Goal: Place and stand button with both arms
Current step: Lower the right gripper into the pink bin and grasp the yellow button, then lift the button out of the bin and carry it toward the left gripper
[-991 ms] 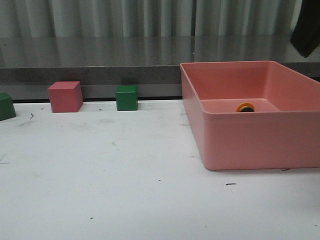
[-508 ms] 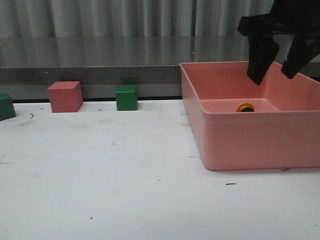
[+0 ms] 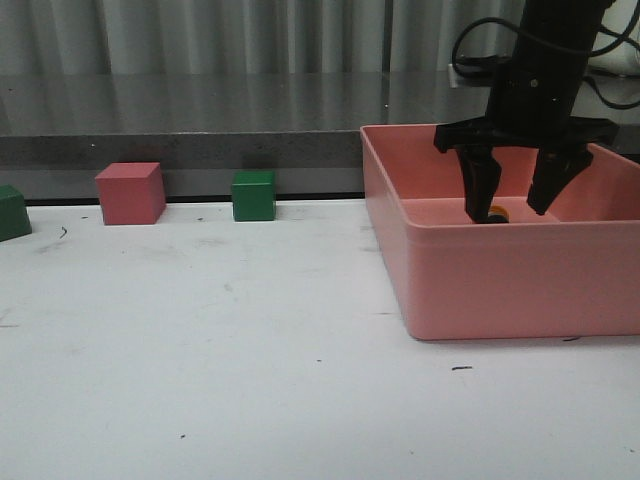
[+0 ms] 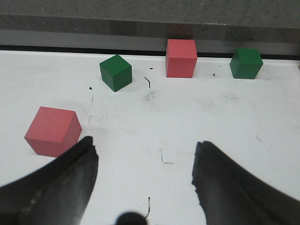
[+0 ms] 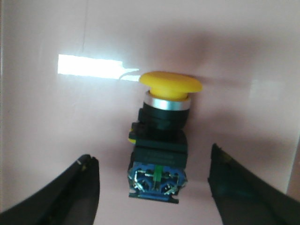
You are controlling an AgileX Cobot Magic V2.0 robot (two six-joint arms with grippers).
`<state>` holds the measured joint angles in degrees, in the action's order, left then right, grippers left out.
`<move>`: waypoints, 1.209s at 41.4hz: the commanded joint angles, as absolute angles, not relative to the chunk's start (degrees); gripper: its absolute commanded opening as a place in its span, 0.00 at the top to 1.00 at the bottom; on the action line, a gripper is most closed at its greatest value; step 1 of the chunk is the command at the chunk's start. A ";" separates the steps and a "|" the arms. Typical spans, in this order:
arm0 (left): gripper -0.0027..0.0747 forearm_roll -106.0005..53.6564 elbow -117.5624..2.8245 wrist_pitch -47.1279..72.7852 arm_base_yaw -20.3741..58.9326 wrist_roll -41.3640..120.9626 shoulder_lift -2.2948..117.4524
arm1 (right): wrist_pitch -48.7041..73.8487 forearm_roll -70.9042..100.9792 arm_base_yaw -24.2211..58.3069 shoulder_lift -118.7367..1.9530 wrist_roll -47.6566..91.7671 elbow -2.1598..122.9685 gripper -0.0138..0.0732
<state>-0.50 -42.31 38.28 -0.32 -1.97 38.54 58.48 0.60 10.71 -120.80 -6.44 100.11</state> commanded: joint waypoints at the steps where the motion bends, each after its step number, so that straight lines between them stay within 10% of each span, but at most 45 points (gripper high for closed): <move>1: 0.40 -1.00 -44.27 34.60 0.15 -2.11 38.44 | 58.70 0.00 10.23 -118.92 -7.06 103.01 0.24; 18: 0.40 -1.00 -44.27 34.60 0.15 -2.11 38.44 | 58.98 0.00 9.91 -122.22 -9.36 103.01 0.26; 30: 0.40 -1.00 -44.27 34.60 0.15 -2.11 38.44 | 58.84 0.88 9.91 -122.15 -9.36 103.52 0.55; 50: 0.40 -1.00 -44.27 34.50 0.15 -2.11 38.44 | 67.03 0.95 12.57 -113.89 -9.36 108.10 0.55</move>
